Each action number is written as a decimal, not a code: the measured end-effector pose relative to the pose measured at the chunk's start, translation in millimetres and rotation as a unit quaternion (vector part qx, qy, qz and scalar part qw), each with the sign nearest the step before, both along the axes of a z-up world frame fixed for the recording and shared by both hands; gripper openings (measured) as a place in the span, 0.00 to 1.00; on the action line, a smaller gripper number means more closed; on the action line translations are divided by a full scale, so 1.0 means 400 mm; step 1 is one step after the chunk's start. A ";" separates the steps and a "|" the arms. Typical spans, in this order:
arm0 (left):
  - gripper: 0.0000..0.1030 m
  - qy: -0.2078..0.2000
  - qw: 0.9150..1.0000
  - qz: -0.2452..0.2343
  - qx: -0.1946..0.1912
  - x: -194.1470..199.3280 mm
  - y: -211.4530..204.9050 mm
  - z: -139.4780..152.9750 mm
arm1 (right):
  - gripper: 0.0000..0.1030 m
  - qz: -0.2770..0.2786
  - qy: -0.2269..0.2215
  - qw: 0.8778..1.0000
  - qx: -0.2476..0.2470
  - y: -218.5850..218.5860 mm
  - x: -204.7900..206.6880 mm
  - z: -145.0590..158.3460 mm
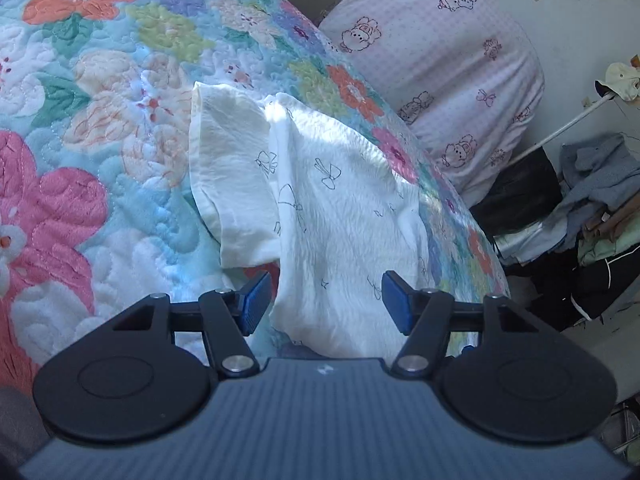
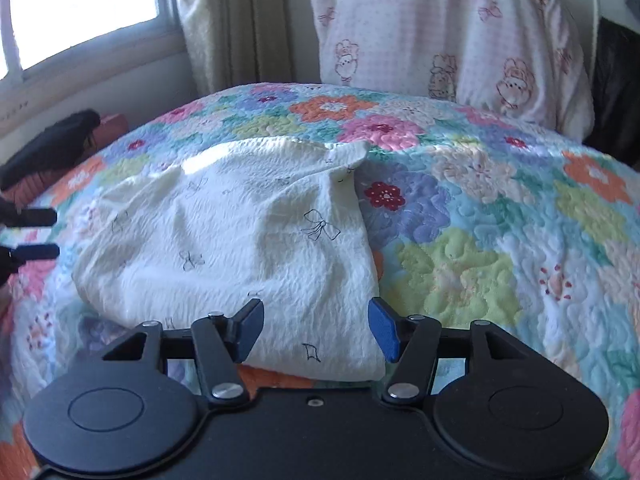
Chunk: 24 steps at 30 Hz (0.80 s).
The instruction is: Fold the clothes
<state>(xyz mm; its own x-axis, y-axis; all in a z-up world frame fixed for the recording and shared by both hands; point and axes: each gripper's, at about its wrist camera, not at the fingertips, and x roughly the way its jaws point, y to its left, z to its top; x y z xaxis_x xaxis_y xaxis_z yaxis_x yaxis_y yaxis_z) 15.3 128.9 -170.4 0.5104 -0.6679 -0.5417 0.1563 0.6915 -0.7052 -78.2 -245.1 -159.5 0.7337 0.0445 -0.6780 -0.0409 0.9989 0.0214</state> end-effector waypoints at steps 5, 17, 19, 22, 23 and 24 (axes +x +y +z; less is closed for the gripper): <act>0.58 0.110 0.989 -0.004 -0.097 -0.012 -0.005 -0.103 | 0.62 0.001 0.050 0.998 0.031 0.003 -0.015 -0.034; 0.31 0.099 0.984 0.052 -0.141 0.011 -0.087 -0.177 | 0.64 -0.109 0.036 0.911 0.396 -0.122 0.027 -0.168; 0.06 0.086 0.985 0.032 -0.147 0.017 -0.093 -0.177 | 0.43 -0.134 0.021 0.900 0.415 -0.132 0.041 -0.183; 0.05 0.060 0.992 0.033 -0.108 0.002 -0.100 -0.151 | 0.09 -0.132 -0.008 0.928 0.348 -0.109 0.043 -0.154; 0.04 0.050 0.994 0.032 -0.090 -0.006 -0.103 -0.138 | 0.08 -0.120 -0.027 0.935 0.334 -0.098 0.032 -0.139; 0.04 0.041 0.996 0.031 -0.072 -0.014 -0.107 -0.125 | 0.07 -0.107 -0.043 0.941 0.317 -0.086 0.019 -0.122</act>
